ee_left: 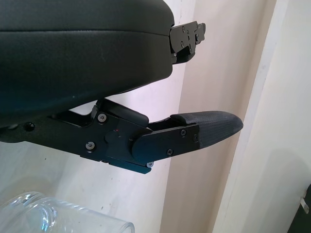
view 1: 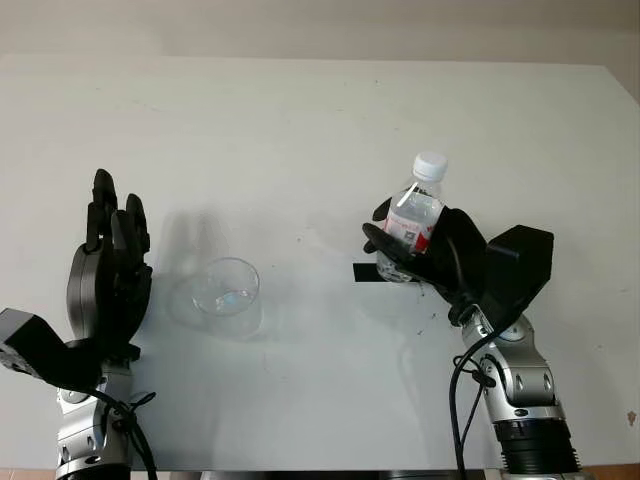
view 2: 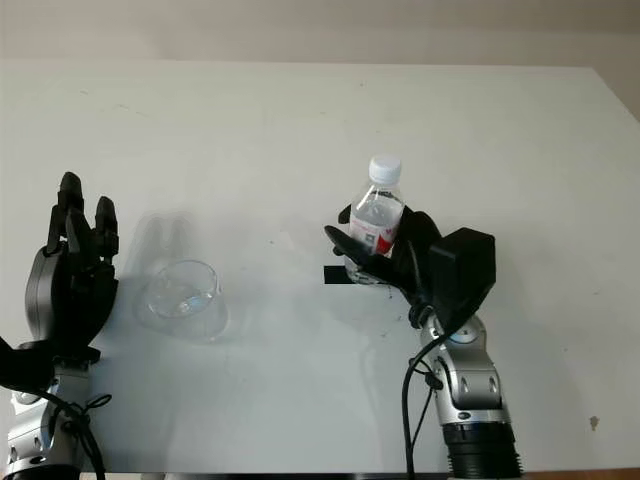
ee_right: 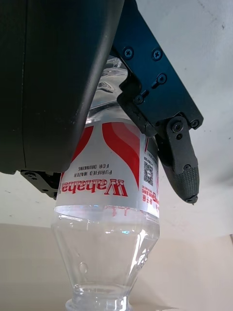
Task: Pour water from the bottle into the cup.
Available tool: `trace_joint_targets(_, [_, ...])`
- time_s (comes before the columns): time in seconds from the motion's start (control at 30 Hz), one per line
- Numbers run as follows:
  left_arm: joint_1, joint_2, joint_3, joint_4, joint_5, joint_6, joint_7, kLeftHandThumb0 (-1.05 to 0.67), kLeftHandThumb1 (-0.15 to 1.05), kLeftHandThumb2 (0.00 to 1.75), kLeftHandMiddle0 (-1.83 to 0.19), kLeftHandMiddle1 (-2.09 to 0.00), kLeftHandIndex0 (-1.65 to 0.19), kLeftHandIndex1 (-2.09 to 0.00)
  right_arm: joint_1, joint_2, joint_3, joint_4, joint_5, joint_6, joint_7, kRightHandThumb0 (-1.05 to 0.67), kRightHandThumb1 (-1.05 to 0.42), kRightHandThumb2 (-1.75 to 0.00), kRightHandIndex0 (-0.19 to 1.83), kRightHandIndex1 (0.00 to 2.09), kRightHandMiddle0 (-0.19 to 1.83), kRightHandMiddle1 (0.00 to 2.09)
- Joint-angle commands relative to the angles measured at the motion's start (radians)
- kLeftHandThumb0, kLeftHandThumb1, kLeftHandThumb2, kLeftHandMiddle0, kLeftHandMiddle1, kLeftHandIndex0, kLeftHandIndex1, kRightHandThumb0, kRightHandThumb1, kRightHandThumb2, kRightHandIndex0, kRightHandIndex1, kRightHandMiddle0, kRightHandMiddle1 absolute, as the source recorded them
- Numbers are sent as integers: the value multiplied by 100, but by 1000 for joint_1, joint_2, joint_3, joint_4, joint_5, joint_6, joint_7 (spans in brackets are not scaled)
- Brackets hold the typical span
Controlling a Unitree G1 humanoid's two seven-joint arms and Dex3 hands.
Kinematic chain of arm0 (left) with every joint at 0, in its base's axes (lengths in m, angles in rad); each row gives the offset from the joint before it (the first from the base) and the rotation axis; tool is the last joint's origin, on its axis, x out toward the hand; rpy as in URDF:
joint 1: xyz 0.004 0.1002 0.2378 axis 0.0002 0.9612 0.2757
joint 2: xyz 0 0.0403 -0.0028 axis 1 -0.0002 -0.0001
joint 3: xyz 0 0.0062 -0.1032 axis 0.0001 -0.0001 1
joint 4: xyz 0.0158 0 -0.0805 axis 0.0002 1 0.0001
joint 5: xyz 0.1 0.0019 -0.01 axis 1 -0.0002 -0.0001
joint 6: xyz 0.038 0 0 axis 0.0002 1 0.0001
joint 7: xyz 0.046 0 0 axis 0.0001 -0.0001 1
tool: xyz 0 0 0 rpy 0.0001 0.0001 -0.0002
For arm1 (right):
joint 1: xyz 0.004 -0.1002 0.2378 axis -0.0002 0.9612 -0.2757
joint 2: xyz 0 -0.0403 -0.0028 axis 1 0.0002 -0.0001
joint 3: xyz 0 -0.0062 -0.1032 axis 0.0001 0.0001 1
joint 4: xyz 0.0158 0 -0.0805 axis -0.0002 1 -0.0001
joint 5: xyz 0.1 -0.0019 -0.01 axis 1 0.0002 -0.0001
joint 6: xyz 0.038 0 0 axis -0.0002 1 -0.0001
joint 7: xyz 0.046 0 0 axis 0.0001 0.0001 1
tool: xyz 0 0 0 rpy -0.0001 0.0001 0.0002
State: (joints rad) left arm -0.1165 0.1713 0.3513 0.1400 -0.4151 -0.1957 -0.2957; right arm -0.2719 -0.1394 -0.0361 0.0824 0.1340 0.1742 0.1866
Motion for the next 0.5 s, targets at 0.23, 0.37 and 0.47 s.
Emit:
trace_joint_targets(0.23, [31,8,5,6,2,7,-8,-76,105,61,17,-5,19,-1,15,-16,29,23,-81,-86,0,-48,-105,-42,84,209,54,209])
trace_joint_targets(0.37, [27,10,4,10,4,4,-13,-77,105,61,18,-5,19,0,39,-33,56,21,-129,-126,11,-51,-105,-31,80,209,52,209])
trace_joint_targets(0.47, [25,9,4,13,1,2,-16,-76,105,62,18,-5,19,0,58,-43,76,62,-171,-238,10,-57,-105,-18,60,209,33,209])
